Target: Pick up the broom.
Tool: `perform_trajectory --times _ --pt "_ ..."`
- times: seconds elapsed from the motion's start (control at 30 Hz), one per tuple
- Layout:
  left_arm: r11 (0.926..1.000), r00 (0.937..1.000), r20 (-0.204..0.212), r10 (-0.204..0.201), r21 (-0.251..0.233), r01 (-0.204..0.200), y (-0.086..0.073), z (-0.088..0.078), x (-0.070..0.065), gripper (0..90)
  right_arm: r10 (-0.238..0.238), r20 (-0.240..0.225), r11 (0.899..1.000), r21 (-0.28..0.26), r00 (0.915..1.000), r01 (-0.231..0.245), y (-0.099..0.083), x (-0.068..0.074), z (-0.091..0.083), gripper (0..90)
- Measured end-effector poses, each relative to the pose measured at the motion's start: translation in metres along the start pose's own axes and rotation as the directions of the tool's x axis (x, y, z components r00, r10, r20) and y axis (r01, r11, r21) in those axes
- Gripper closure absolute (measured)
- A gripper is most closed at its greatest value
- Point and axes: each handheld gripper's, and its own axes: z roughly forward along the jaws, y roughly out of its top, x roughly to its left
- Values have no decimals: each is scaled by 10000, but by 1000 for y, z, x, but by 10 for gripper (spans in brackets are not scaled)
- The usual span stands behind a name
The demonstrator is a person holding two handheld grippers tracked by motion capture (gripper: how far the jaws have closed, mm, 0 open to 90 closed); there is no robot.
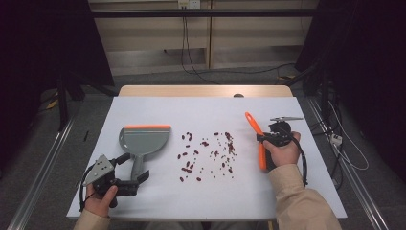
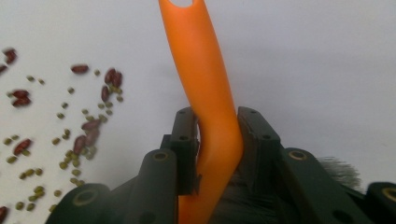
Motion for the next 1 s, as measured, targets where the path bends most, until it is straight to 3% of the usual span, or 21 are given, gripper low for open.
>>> perform_trajectory --times 0.1,0.2,0.37,0.5,0.87,1.0 --pt "10000 10000 -33 31 -15 -31 1 0 0 29 391 -381 9962 -766 9985 -420 -5 -7 -11 695" --pt "10000 10000 -43 21 -43 -22 2 1 -1 30 548 -646 9852 -1586 9964 -645 -9 -11 -22 696" --pt "9999 9999 36 160 -62 -160 8 2 -4 29 574 -1235 9562 -2785 9907 -901 -13 -12 -40 701" --pt "9994 9994 80 336 -90 -336 13 2 -9 30 679 -1695 9204 -3696 9832 -1273 -10 -12 -51 708" --pt "9985 9978 413 520 -186 -512 24 11 -19 30 573 -2096 8904 -4315 9761 -1450 -15 -15 -60 709" --pt "9987 9982 363 473 -196 -466 26 15 -18 30 528 -2314 8815 -4463 9714 -1543 -19 -19 -61 709"
